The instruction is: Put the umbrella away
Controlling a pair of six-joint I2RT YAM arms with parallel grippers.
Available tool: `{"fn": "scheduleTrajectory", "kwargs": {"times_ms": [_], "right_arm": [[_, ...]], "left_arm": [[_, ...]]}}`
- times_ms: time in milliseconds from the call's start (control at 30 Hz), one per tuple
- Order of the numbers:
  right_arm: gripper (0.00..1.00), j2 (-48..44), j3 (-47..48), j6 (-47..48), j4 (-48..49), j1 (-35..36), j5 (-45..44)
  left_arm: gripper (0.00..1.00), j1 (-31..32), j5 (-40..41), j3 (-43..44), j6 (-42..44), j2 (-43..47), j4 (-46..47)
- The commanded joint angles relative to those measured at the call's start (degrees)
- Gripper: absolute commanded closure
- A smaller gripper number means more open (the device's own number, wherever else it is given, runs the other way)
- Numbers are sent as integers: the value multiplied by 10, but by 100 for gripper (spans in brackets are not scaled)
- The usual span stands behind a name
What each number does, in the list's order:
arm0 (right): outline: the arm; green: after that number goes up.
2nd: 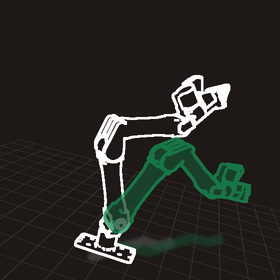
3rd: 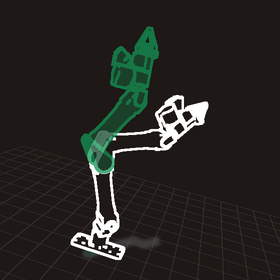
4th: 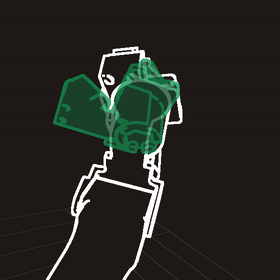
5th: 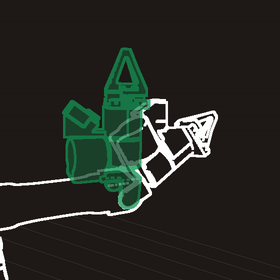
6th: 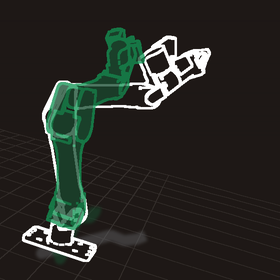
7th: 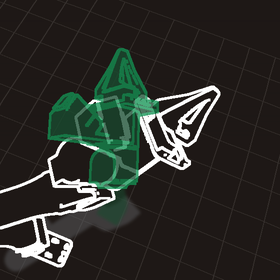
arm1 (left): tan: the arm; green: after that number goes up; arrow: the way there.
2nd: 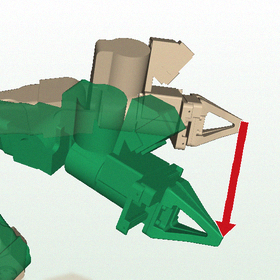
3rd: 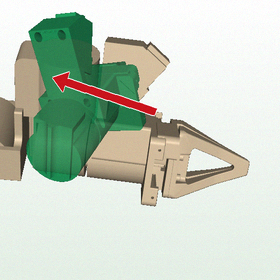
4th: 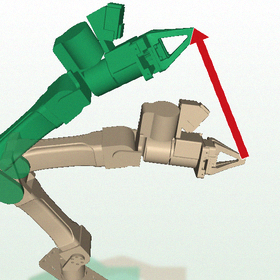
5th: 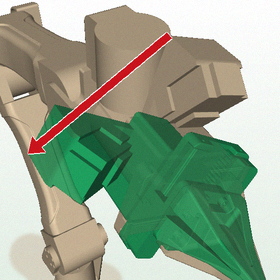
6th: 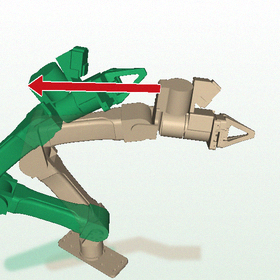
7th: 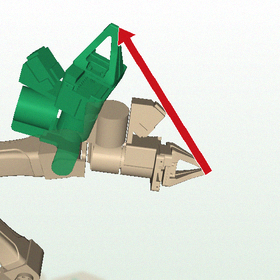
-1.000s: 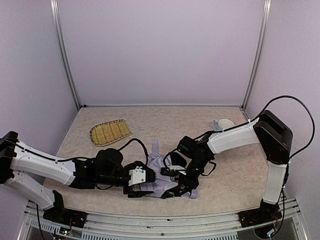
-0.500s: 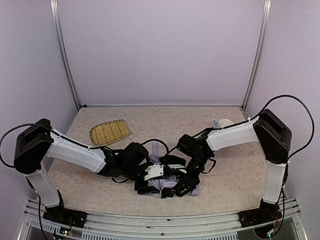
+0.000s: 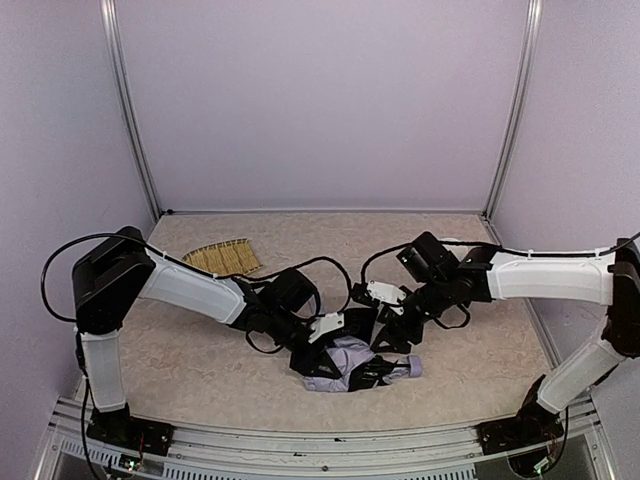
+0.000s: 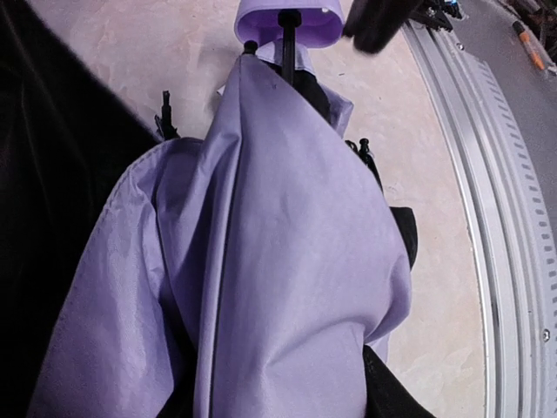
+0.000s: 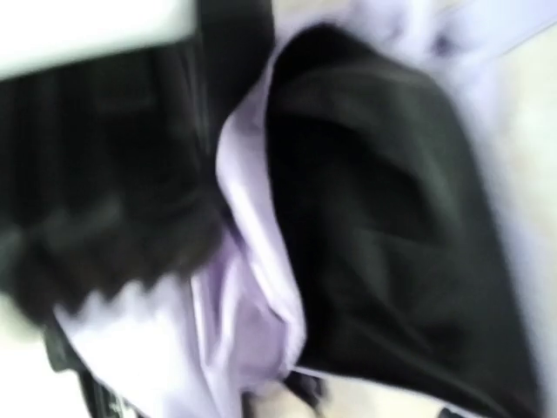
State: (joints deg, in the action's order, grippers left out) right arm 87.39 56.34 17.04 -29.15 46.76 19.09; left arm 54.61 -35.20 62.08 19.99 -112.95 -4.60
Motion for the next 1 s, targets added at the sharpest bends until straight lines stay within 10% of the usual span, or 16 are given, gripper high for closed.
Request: {"fn": "scheduleTrajectory", "kwargs": {"times_ms": [0,233,500,967], "right_arm": [[23,-98,-57,22,108,13,-99],[16,-193,-170,142,247,133,-174],[2,-80,-165,213,295,207,-257],[19,94,-118,204,258,207,-294]], "left_arm": [[54,-18,-38,-12,-52,-72,-139],[54,-27,-75,13,-47,-98,-180],[55,-43,-96,40,-39,-130,-207],[55,-47,-124,60,-7,-147,-234]]}}
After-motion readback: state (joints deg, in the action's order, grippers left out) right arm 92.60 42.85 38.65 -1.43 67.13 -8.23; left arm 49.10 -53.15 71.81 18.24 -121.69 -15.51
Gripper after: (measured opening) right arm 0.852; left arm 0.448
